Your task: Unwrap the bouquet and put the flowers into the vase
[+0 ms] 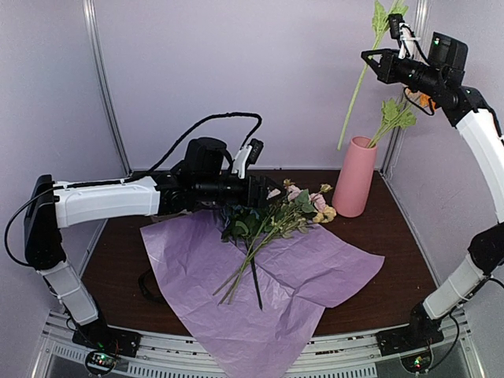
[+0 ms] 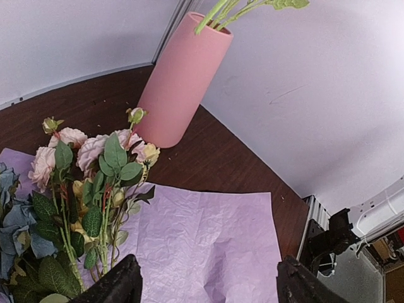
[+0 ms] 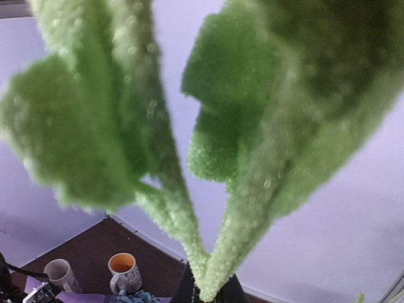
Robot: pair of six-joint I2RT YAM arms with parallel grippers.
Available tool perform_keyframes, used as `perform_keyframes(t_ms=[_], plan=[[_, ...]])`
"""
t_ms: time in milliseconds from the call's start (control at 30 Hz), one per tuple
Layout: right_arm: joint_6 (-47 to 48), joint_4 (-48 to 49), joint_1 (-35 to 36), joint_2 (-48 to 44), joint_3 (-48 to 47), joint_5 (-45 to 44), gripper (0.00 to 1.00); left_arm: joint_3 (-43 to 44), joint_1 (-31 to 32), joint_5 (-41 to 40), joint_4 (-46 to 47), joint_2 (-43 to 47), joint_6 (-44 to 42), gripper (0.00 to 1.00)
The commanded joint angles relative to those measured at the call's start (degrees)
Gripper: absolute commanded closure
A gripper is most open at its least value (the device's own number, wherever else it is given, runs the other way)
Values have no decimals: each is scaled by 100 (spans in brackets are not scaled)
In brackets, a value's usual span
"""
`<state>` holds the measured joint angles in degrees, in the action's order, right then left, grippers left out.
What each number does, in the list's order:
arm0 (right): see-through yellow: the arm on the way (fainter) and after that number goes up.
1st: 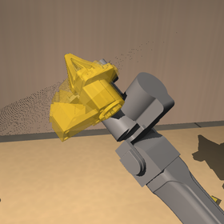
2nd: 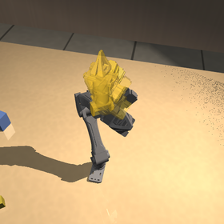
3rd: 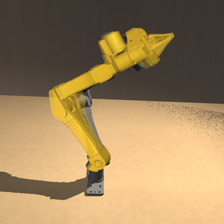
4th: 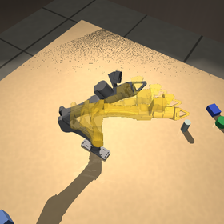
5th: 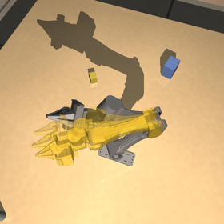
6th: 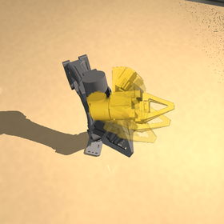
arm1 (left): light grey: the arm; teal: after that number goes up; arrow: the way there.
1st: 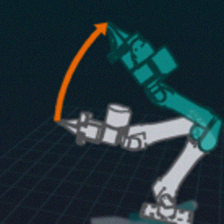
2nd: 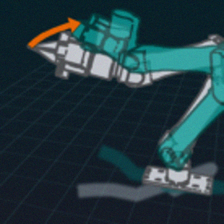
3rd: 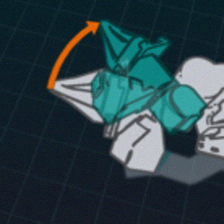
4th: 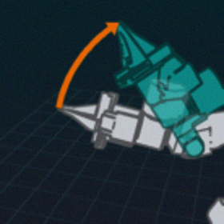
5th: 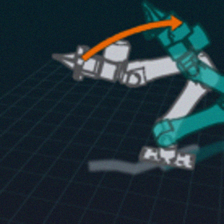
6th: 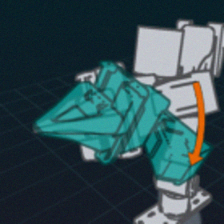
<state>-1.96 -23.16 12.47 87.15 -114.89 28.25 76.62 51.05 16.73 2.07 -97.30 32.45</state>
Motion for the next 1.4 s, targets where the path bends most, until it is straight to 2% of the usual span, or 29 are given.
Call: perform_keyframes(t_ms=[0, 133, 367, 667, 833, 867, 967, 1133, 1367], plan=[[651, -9, -79, -8, -481, -955, 100, 81, 11, 146, 257, -81, -63, 25], [867, 66, -203, 103, -582, -1312, 100, 68, 11, 163, 261, -94, -54, 25], [661, 191, -526, 431, -496, -1342, 100, 48, 11, 181, 251, -73, -2, 25], [351, 703, -590, 482, 1083, -1148, 100, 78, 11, 68, 115, -52, -58, 25], [205, 814, -661, 851, 1451, -1147, 100, 204, 11, 177, 2, -107, -82, 26], [190, 787, -671, 927, 1471, -1128, 98, 212, 11, 181, -37, -101, -93, 26], [140, 756, -693, 1044, 1619, -1120, 82, 172, 11, 139, -67, -53, -115, 26], [197, 525, -701, 1097, 1718, -1127, 63, 90, 11, 136, -29, -35, -111, 27], [198, 186, -702, 622, 1917, -1375, 42, 96, 11, 129, 15, -39, -123, 27]])
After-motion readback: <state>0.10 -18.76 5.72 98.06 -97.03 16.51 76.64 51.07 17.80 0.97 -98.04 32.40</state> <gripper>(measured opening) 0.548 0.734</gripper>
